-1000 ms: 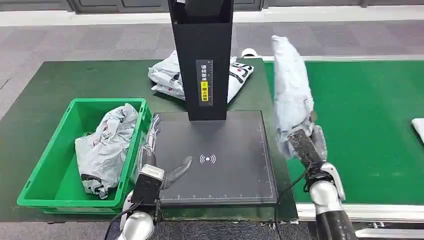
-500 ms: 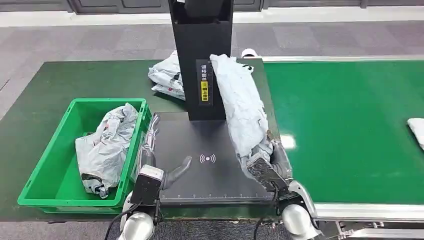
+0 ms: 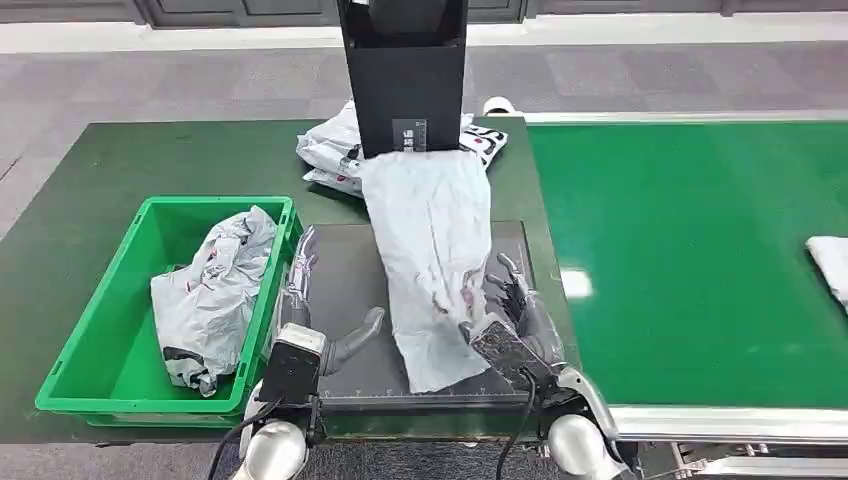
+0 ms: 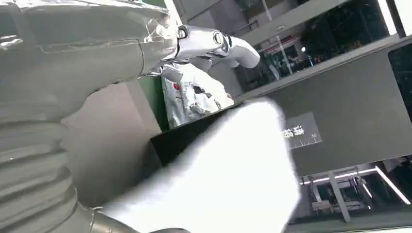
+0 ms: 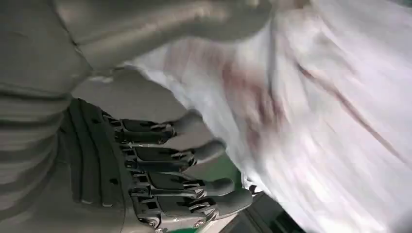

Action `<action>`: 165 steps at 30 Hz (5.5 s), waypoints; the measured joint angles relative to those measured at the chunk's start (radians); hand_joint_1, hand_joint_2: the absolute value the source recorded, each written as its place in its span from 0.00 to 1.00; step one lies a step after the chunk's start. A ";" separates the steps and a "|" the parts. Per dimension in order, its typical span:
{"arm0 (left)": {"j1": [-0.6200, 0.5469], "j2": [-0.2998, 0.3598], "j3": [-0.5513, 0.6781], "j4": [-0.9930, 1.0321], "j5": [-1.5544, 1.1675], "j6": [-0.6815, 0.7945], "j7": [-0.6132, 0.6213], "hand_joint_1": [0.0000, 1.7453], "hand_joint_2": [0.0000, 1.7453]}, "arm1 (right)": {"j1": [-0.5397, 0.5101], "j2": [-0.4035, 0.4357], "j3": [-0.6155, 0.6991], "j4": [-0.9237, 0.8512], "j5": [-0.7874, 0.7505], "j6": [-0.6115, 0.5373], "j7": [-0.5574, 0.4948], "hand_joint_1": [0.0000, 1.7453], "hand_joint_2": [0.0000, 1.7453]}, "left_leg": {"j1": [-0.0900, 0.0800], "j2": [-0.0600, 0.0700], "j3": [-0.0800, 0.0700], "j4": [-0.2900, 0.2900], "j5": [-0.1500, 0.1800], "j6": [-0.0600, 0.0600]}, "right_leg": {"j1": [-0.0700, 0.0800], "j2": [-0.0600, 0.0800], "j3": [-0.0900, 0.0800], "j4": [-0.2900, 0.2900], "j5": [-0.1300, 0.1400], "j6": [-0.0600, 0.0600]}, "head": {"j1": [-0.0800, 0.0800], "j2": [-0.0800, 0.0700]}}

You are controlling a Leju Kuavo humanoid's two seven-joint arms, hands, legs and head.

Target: Moved the parcel from conveyor to table for the left to box.

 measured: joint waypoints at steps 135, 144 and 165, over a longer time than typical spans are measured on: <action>-0.224 -0.092 0.505 -0.455 -1.165 0.291 0.155 1.00 1.00 | 0.377 0.101 -0.344 -0.472 -0.076 -0.168 -0.122 0.00 1.00 | 0.001 0.004 0.000 0.000 0.000 -0.002 | 0.001 0.004 -0.002 0.001 0.001 -0.002 | 0.000 0.000; -0.262 0.041 0.426 -0.321 -1.170 0.090 0.445 1.00 1.00 | 0.389 0.117 -0.364 -0.477 -0.065 -0.142 -0.120 0.00 1.00 | 0.000 0.008 0.002 0.000 0.001 -0.002 | 0.001 0.007 -0.005 0.001 0.002 -0.003 | 0.000 0.000; -0.454 0.213 0.232 0.398 -1.167 -0.308 0.635 1.00 1.00 | 0.341 0.120 -0.379 -0.475 -0.054 -0.064 -0.108 0.00 1.00 | 0.002 0.012 -0.002 0.000 0.003 -0.005 | 0.002 0.013 -0.007 0.001 0.007 -0.006 | 0.000 0.000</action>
